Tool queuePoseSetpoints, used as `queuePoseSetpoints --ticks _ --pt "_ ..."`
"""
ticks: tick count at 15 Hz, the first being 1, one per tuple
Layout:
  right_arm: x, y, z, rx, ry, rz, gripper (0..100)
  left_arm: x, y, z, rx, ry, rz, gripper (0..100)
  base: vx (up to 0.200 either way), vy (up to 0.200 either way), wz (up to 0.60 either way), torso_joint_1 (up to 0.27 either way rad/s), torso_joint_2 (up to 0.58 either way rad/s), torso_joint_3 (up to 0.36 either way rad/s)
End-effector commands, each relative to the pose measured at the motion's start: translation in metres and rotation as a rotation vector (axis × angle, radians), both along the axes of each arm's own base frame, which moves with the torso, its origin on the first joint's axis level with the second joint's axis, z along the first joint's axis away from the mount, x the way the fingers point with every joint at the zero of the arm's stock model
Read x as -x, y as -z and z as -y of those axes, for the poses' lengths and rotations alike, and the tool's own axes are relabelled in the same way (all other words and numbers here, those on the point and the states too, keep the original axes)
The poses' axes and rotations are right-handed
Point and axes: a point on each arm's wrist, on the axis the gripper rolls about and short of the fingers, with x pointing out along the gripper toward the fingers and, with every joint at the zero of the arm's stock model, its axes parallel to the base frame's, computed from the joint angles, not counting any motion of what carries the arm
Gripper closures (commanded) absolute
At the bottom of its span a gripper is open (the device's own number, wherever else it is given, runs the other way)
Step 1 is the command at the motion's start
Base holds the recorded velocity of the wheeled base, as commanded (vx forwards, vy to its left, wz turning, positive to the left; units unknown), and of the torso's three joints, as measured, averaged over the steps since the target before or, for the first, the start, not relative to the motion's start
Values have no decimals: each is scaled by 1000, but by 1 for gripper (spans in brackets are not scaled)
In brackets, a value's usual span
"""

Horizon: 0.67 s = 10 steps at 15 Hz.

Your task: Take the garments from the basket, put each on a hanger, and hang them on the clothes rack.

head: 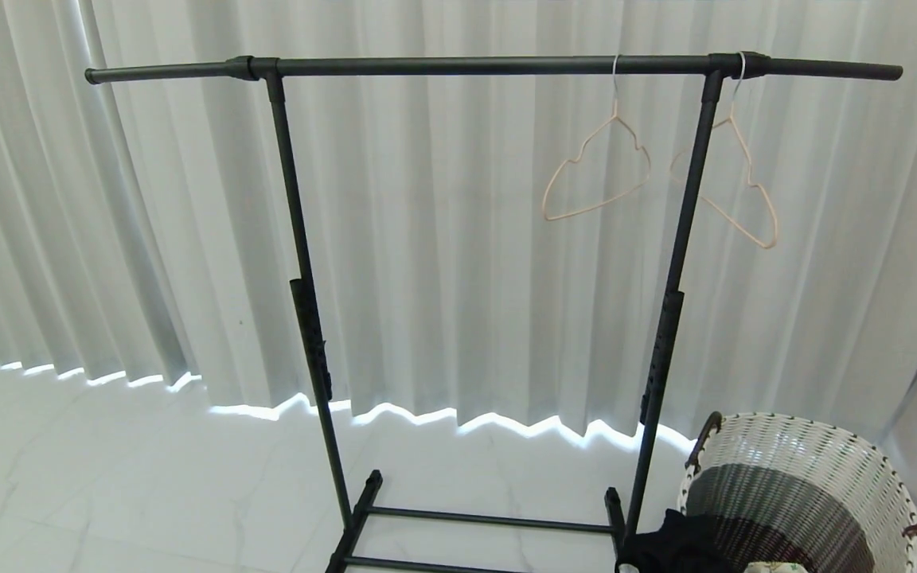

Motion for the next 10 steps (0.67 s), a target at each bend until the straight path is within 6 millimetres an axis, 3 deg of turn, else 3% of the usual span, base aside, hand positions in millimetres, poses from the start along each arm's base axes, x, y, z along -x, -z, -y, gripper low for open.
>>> queuePoseSetpoints --ticks 1,2,10 --pt "0 0 0 -3 0 0 0 0 0 0 0 -1 0 0 200 0 0 2 2 2" --pt "0 0 0 -3 0 0 0 0 0 0 0 -1 0 0 200 0 0 2 2 -2" --pt "0 -1 0 26 6 12 0 0 0 0 -1 -1 0 0 0 0 0 0 0 0"
